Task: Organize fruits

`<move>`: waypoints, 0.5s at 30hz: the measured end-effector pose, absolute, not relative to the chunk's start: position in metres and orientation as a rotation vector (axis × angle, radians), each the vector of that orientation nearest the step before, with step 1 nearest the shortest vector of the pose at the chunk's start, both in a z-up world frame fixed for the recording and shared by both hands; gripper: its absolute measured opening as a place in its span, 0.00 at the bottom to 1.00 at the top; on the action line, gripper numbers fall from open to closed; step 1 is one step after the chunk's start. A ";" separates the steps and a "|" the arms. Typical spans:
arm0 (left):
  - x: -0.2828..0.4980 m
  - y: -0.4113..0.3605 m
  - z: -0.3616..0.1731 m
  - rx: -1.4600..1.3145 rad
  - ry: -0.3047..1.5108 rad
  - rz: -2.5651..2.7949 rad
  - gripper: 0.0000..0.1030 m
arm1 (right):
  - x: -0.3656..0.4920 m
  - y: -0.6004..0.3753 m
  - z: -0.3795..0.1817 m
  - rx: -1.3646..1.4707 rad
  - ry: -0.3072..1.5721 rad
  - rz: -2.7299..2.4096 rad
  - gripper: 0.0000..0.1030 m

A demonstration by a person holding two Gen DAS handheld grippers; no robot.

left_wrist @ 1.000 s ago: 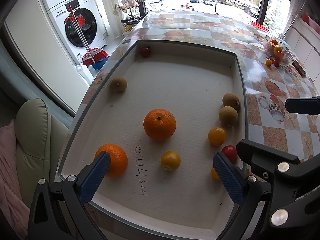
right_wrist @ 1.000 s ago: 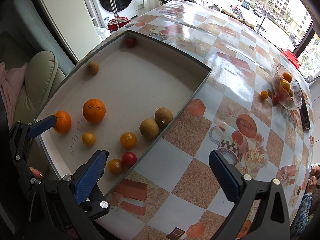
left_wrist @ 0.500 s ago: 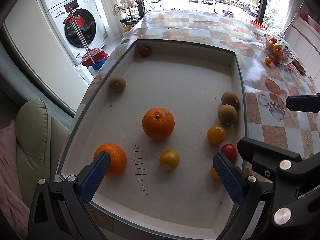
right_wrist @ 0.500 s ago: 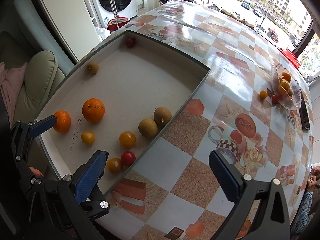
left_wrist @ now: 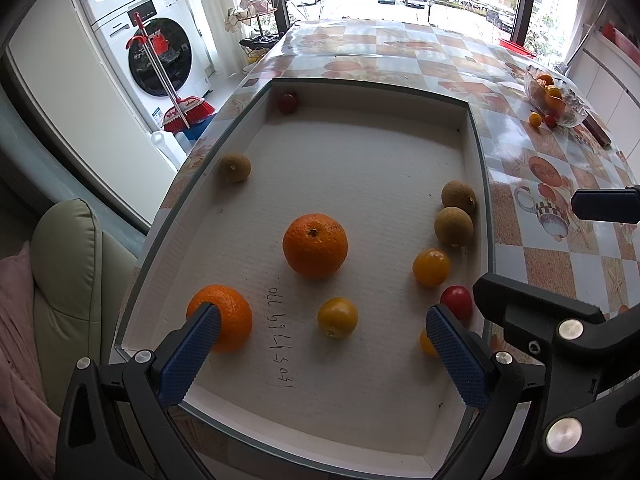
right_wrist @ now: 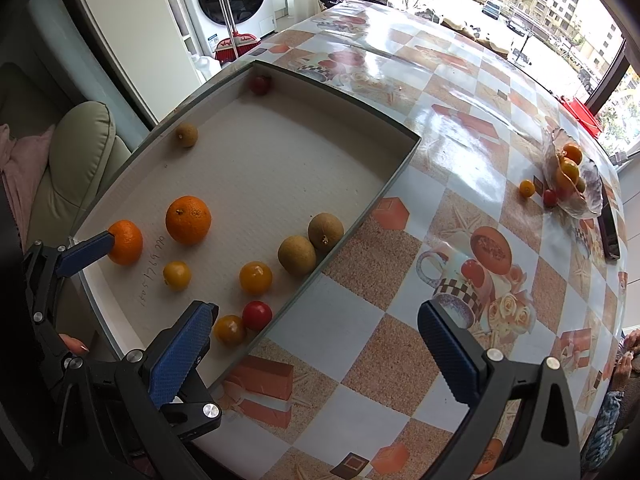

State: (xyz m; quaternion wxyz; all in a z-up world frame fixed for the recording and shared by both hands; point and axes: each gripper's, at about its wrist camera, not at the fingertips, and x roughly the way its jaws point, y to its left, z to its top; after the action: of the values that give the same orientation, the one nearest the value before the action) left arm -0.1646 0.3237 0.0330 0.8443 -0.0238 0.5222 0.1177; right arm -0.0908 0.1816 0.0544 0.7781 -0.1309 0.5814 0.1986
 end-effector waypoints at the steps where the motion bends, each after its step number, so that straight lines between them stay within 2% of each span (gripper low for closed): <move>1: -0.164 0.324 0.033 -0.050 1.103 0.248 1.00 | -0.091 0.181 0.054 -0.283 1.257 0.430 1.00; 15: -0.165 0.323 0.033 -0.048 1.102 0.247 1.00 | -0.091 0.182 0.055 -0.283 1.257 0.429 1.00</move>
State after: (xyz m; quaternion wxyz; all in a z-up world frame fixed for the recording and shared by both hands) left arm -0.1653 0.3226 0.0333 0.8444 -0.0226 0.5222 0.1171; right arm -0.0911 0.1818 0.0552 0.7782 -0.1309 0.5814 0.1984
